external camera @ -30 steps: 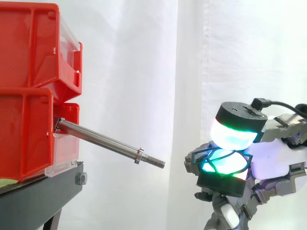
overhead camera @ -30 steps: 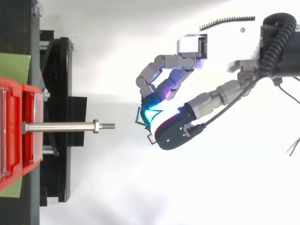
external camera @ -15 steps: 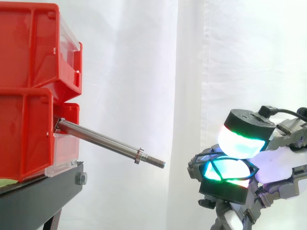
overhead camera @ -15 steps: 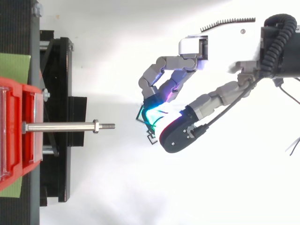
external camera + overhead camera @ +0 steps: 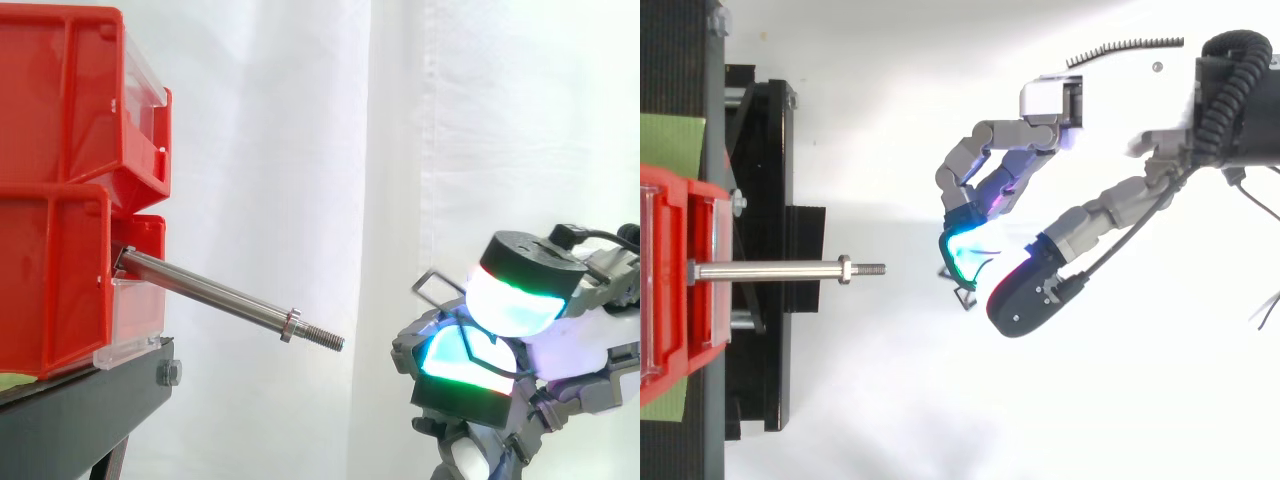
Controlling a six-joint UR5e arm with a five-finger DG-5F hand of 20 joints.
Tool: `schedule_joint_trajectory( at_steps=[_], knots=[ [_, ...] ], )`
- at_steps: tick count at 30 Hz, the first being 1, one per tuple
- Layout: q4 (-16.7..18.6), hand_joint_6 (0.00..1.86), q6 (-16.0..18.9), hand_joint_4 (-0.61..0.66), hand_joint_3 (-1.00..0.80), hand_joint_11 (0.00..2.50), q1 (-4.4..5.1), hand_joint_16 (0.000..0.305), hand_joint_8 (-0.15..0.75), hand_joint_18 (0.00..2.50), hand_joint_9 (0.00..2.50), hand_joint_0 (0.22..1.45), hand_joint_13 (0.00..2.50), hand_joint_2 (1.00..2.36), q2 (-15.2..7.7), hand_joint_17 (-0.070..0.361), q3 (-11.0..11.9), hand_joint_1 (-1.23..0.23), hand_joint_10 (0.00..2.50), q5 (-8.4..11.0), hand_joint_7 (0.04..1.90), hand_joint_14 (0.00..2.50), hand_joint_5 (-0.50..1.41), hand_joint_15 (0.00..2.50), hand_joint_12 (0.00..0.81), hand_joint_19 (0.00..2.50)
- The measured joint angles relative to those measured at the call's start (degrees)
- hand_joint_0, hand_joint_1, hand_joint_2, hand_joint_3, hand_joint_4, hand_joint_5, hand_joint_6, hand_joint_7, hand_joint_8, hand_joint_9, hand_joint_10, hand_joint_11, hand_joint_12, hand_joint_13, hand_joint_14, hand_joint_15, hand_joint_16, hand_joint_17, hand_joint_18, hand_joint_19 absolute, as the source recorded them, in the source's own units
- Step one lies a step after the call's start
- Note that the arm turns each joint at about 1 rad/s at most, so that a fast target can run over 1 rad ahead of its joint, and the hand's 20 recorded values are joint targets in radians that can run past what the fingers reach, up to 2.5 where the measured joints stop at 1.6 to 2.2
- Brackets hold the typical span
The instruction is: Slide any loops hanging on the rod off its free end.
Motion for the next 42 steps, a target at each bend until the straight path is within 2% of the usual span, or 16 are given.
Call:
schedule_joint_trajectory(
  at_steps=[5, 15, 20, 21, 22, 23, 25, 31, 34, 42],
  knots=[
    [-0.1, 0.87, 0.4, 0.25, -0.48, 0.58, 0.0, 0.062, 0.334, 0.72, 0.82, 0.68, 0.65, 1.0, 0.0, 0.139, 0.0, -0.8, 0.01, 0.0, 1.13, 0.01, -0.22, 0.17, 0.391, 0.3],
    [-0.2, 0.84, 0.7, 0.23, -0.43, 0.57, 0.0, 0.062, 0.351, 0.69, 0.88, 0.6, 0.65, 1.01, 0.0, 0.139, 0.0, -0.53, 0.01, 0.0, 1.27, 0.01, -0.17, 0.19, 0.395, 0.33],
    [-0.2, 0.84, 0.7, 0.19, -0.24, 0.58, 0.0, 0.062, 0.357, 0.67, 0.88, 0.59, 0.63, 1.02, 0.0, 0.14, 0.0, -0.53, 0.01, -0.04, 1.26, 0.01, -0.16, 0.19, 0.404, 0.35],
    [-0.2, 0.84, 0.7, 0.2, -0.17, 0.57, 0.0, 0.062, 0.356, 0.67, 0.87, 0.58, 0.63, 1.02, 0.0, 0.14, 0.0, -0.56, 0.01, -0.08, 1.26, 0.01, -0.17, 0.2, 0.405, 0.35],
    [-0.2, 0.86, 0.7, 0.25, -0.12, 0.57, 0.0, 0.071, 0.385, 0.72, 0.87, 0.58, 0.66, 1.01, 0.0, 0.159, 0.0, -0.66, 0.01, -0.1, 1.24, 0.01, -0.18, 0.19, 0.442, 0.32],
    [-0.1, 0.86, 0.7, 0.26, -0.11, 0.57, 0.0, 0.071, 0.383, 0.72, 0.87, 0.58, 0.65, 1.01, 0.0, 0.16, 0.0, -0.66, 0.01, -0.13, 1.26, 0.01, -0.19, 0.19, 0.439, 0.32],
    [-0.1, 0.87, 0.7, 0.27, -0.17, 0.58, 0.0, 0.07, 0.374, 0.7, 0.85, 0.59, 0.64, 1.01, 0.0, 0.157, 0.0, -0.73, 0.01, -0.15, 1.27, 0.01, -0.19, 0.19, 0.433, 0.33],
    [-0.1, 0.88, 0.7, 0.24, -0.37, 0.59, 0.0, 0.062, 0.339, 0.68, 0.82, 0.65, 0.63, 1.01, 0.0, 0.14, 0.0, -0.82, 0.02, -0.17, 1.26, 0.01, -0.2, 0.19, 0.398, 0.33],
    [-0.1, 0.88, 0.9, 0.25, -0.44, 0.58, 0.0, 0.062, 0.338, 0.68, 0.82, 0.63, 0.64, 1.0, 0.0, 0.14, 0.0, -0.84, 0.02, -0.18, 1.25, 0.01, -0.2, 0.2, 0.396, 0.32],
    [-0.2, 0.86, 1.1, 0.25, -0.47, 0.58, 0.01, 0.063, 0.348, 0.69, 0.85, 0.58, 0.65, 1.0, 0.0, 0.141, 0.0, -0.72, 0.02, -0.17, 1.26, 0.01, -0.18, 0.2, 0.405, 0.33]
  ],
)
